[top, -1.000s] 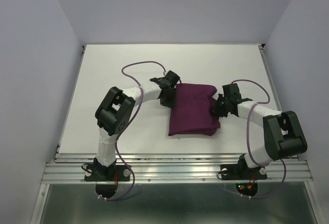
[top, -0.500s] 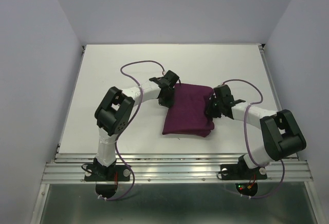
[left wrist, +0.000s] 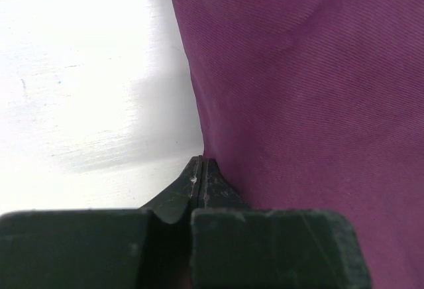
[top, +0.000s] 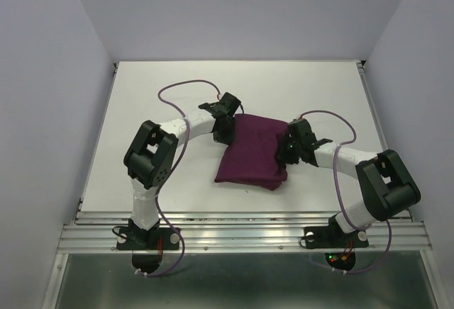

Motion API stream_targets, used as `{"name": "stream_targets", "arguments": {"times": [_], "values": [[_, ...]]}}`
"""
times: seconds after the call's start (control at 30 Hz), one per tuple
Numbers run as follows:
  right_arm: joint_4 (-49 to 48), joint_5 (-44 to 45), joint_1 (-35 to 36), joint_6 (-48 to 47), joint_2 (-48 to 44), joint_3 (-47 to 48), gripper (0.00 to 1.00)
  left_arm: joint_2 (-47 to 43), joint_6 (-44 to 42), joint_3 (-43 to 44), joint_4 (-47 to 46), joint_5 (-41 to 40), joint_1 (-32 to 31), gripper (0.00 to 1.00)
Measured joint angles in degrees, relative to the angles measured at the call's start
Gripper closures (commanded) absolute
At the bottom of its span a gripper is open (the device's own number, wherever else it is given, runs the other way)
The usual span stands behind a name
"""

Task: Prepare the surgical pack
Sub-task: Pack the surgical kit at the center of the board.

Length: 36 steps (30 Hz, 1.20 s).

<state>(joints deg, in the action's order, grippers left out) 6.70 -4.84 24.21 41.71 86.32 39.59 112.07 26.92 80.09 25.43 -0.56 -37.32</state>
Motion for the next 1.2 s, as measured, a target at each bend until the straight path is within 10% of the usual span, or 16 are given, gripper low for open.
{"name": "stream_targets", "arguments": {"times": [1.2], "values": [[17.38,17.99,-4.83,-3.13,-18.62,-1.97,0.72,-6.71,2.97,1.01,5.62,-11.67,-12.44,1.0]]}}
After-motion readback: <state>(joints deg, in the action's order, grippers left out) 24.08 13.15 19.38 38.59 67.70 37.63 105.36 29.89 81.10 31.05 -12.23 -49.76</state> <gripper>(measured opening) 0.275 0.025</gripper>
